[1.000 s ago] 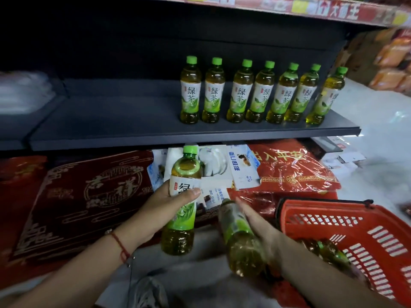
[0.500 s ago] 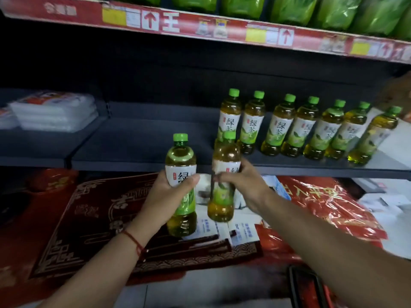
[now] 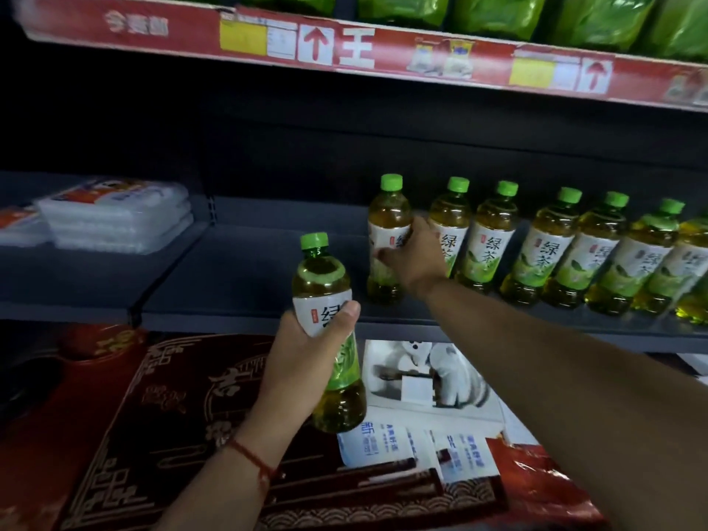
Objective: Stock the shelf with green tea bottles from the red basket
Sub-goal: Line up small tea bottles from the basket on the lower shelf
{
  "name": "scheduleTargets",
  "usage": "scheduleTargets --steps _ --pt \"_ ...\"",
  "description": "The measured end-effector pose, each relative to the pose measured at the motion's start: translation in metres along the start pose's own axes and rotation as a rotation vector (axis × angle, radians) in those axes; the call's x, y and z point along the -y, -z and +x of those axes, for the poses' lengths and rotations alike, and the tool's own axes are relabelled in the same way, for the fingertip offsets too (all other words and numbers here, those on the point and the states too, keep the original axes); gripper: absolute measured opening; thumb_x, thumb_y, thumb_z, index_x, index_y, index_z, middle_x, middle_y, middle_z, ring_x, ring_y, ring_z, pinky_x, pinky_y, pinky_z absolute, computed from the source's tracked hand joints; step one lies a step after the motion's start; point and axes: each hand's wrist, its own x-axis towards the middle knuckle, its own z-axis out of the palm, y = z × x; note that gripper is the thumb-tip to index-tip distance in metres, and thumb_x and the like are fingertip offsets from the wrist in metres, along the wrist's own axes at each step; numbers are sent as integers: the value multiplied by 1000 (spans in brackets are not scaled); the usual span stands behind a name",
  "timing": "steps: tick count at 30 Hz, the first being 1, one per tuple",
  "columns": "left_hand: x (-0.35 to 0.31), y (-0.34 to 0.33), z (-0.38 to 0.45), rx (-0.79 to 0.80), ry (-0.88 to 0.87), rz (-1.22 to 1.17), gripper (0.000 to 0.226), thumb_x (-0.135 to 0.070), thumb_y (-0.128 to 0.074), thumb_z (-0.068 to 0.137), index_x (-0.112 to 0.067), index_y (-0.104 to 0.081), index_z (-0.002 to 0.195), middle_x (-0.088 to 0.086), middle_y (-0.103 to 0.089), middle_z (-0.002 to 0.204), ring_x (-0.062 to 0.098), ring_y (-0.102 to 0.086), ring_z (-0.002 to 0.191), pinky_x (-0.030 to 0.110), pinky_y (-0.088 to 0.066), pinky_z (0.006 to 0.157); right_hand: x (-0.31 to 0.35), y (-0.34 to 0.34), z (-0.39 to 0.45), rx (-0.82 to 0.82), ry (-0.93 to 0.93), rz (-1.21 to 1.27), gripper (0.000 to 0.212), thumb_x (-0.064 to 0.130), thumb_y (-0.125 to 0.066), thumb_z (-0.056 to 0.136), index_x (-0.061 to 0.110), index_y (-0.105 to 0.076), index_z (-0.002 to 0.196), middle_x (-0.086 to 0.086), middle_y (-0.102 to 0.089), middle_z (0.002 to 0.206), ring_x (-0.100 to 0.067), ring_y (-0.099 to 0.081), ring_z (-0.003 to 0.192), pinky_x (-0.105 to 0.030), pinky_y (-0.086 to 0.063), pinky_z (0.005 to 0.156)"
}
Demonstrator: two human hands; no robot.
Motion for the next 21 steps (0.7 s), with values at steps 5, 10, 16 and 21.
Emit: scheduleTargets --steps 5,10,16,21 --pt "0 3 5 -24 11 -46 50 -62 -69 73 -29 -63 109 -6 -72 96 9 -69 87 26 -48 68 -9 -17 13 -105 -29 1 61 22 -81 77 13 -47 127 -9 -50 133 -30 -52 121 -39 -43 103" --pt "5 5 7 -25 24 -33 49 -60 -70 75 -26 -63 110 -4 -72 96 11 -69 87 26 -48 67 -8 -13 14 -67 -28 22 62 21 -80 79 14 -45 130 -7 -49 134 -29 -52 122 -37 -42 100" --pt "3 2 1 2 34 -36 38 -54 -72 79 -27 -66 105 -3 -74 90 6 -71 78 25 -50 66 -3 -1 -20 55 -53 110 61 16 -80 74 15 -48 125 -4 -62 121 -24 -60 112 -39 -50 94" --pt "-2 -2 -12 29 54 -40 21 -41 -74 84 -22 -71 93 -3 -76 82 7 -72 72 23 -54 58 -11 14 -120 445 -156 219 42 24 -63 88 22 -57 130 5 -66 118 -16 -63 111 -27 -49 89"
